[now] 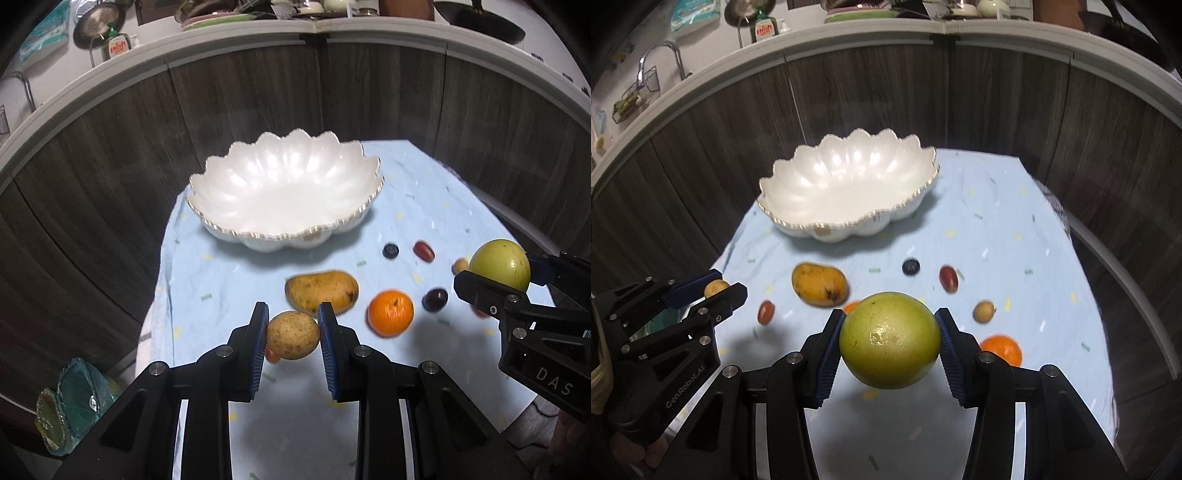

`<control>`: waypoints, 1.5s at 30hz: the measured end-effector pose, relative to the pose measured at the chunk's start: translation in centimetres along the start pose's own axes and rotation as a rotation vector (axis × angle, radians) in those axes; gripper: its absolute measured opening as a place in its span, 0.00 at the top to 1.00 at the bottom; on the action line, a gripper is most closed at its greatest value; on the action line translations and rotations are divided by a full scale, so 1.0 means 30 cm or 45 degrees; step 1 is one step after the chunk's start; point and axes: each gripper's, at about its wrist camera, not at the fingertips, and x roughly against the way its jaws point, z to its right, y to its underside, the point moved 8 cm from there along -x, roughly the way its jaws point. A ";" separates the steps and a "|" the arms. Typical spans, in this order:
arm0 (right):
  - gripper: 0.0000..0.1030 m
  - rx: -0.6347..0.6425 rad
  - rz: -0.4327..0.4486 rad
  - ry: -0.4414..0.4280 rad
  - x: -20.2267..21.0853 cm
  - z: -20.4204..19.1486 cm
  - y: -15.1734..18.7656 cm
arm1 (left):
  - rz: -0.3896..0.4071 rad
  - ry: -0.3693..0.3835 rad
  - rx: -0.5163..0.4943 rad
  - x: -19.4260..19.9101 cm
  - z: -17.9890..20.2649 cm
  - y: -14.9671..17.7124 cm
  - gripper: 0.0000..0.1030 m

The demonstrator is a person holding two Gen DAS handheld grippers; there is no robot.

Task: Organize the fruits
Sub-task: 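Lift both held fruits and carry them over the white bowl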

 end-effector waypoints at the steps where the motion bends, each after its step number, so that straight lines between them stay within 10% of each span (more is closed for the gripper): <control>1: 0.52 0.001 0.011 -0.001 0.003 0.000 -0.015 | 0.008 -0.002 0.001 0.004 -0.005 -0.011 0.73; 45: 0.52 0.018 0.058 0.006 -0.178 0.007 -0.468 | 0.047 -0.045 0.131 -0.180 -0.207 -0.410 0.73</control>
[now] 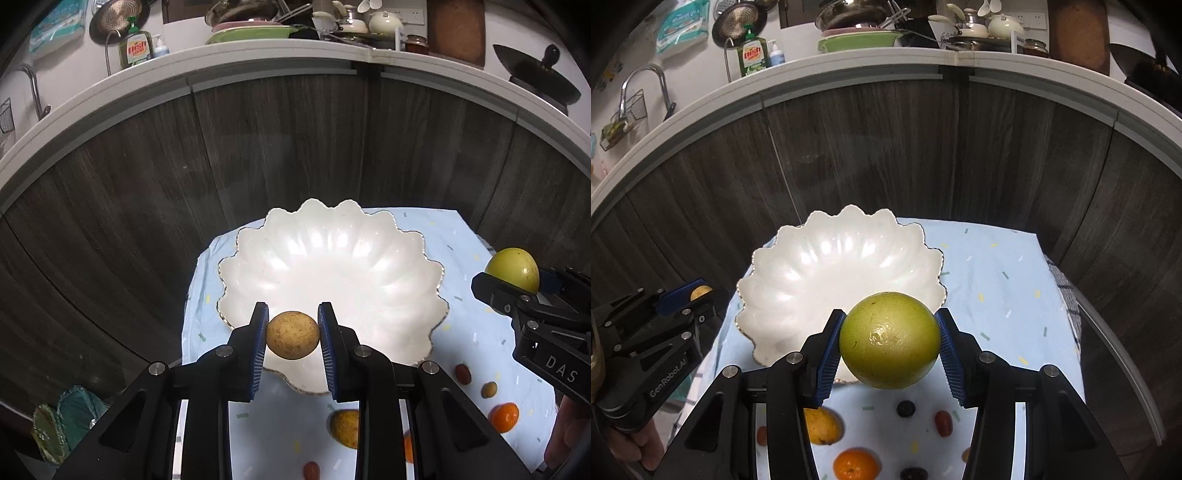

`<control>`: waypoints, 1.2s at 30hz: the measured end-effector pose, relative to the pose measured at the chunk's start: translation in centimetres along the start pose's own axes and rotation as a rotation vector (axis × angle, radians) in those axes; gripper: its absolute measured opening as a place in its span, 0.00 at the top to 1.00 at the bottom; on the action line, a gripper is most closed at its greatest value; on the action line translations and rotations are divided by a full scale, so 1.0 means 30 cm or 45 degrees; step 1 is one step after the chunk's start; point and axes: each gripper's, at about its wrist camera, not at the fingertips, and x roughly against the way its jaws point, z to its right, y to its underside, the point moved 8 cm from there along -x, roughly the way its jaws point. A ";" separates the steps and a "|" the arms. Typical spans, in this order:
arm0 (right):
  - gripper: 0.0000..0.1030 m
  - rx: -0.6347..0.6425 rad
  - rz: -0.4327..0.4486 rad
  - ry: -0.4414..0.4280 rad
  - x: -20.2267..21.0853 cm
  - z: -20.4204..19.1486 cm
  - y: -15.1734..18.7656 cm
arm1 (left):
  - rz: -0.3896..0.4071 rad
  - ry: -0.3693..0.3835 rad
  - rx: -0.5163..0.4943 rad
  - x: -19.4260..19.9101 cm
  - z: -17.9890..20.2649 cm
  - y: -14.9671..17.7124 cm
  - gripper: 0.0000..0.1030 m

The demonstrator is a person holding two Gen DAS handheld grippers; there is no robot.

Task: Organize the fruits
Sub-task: 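Lift both held fruits and carry them over the white bowl, then open the left tool and the right tool to drop both fruits into the bowl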

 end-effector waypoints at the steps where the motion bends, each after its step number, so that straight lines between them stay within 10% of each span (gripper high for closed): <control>1: 0.52 -0.001 -0.006 -0.001 -0.013 0.001 -0.005 | -0.003 0.002 0.002 -0.010 -0.003 -0.005 0.73; 36: 0.52 0.017 -0.216 -0.024 -0.295 0.011 0.023 | -0.208 0.007 0.045 -0.288 -0.011 0.046 0.73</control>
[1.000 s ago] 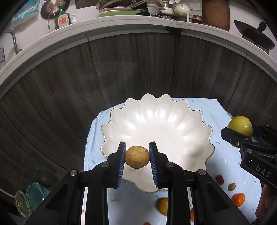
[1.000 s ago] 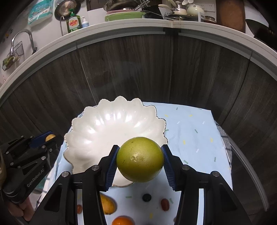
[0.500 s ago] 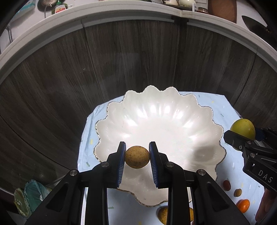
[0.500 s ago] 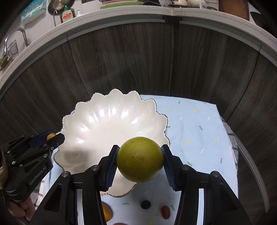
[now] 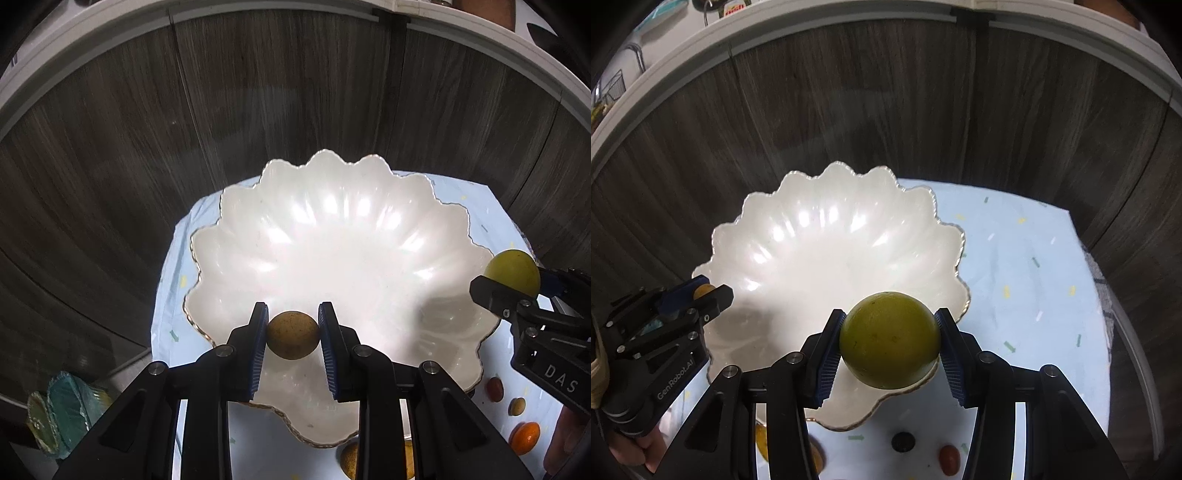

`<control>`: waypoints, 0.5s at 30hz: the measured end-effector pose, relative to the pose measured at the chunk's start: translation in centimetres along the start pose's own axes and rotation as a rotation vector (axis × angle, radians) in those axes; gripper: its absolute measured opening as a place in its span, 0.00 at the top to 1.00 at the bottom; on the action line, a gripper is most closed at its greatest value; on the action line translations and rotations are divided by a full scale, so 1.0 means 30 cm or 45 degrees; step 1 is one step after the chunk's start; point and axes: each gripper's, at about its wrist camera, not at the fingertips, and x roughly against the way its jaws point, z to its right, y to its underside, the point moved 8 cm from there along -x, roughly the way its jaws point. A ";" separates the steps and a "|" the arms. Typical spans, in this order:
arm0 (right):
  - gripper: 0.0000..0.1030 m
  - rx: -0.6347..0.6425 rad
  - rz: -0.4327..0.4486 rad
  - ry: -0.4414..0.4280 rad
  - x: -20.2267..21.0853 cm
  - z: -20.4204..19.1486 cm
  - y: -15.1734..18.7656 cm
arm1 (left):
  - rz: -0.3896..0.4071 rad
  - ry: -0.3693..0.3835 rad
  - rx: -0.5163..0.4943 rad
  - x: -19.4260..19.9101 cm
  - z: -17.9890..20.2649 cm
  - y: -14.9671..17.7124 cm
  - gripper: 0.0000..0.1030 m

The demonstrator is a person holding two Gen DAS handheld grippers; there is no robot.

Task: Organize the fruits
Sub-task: 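Open the left tool and the right tool to drop both fruits into the bowl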

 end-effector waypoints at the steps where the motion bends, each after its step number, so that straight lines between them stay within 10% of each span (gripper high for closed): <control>1: 0.52 0.007 -0.007 0.002 -0.005 -0.003 0.003 | -0.008 -0.001 0.003 -0.003 -0.001 0.006 0.70; 15: 0.26 0.023 0.083 0.060 0.068 -0.004 -0.021 | 0.033 -0.048 0.000 0.045 -0.025 0.014 0.33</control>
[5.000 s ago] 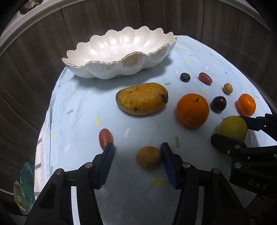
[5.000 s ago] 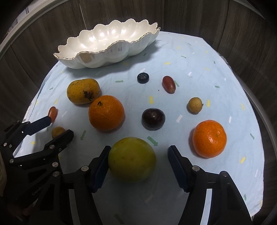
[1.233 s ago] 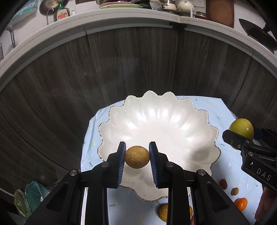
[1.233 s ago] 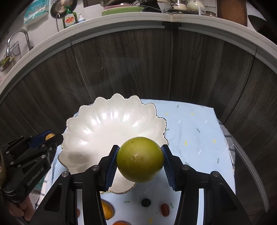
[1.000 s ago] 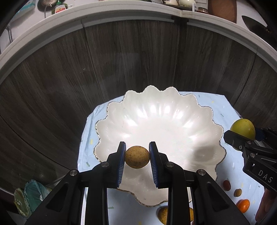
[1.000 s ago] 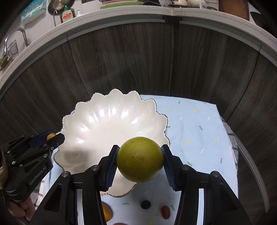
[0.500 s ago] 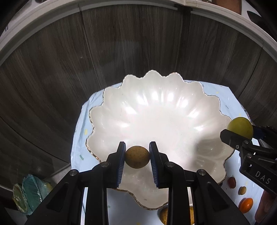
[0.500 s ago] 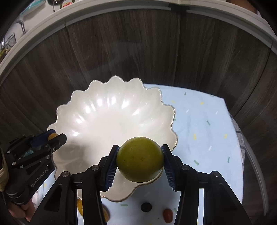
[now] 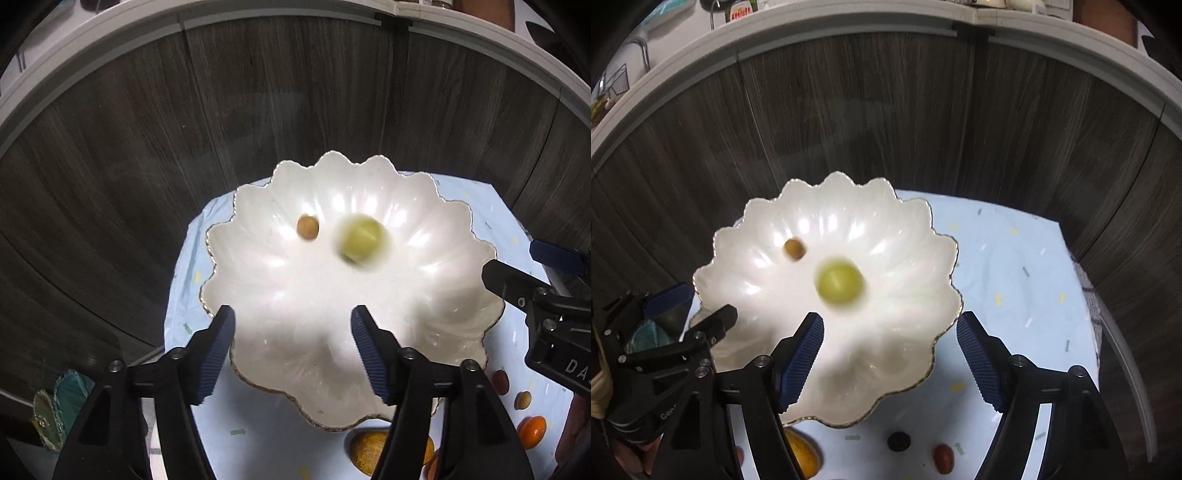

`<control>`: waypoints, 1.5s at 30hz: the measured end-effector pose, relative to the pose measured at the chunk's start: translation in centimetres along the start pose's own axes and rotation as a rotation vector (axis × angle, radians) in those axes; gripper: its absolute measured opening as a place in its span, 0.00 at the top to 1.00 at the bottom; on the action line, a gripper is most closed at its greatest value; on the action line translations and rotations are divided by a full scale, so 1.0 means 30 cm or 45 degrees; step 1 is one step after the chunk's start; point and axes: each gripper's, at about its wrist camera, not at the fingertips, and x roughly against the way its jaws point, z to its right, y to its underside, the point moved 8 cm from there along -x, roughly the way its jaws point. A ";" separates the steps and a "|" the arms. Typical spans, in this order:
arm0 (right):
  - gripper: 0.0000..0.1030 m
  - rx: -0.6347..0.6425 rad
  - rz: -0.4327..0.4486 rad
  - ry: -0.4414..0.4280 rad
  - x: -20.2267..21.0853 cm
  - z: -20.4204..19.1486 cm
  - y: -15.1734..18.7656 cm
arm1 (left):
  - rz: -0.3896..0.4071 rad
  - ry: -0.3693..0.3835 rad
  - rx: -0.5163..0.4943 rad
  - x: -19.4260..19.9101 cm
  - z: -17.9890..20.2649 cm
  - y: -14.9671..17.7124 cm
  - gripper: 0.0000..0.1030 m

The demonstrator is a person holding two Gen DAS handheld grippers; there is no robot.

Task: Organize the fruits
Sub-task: 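Open the left tool and the right tool to drop both fruits into the bowl, then withdraw both tools from the bowl toward the remaining fruits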

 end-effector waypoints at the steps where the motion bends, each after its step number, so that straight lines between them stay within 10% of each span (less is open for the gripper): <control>1: 0.25 -0.001 0.009 0.001 0.011 0.000 -0.003 | 0.007 -0.004 0.008 0.009 -0.004 -0.003 0.31; 12: 0.23 -0.026 0.076 0.015 0.094 0.019 -0.019 | 0.074 -0.042 0.022 0.110 -0.026 -0.035 0.16; 45: 0.23 -0.150 0.109 0.056 0.280 0.140 0.147 | 0.130 -0.008 -0.049 0.280 0.073 0.067 0.15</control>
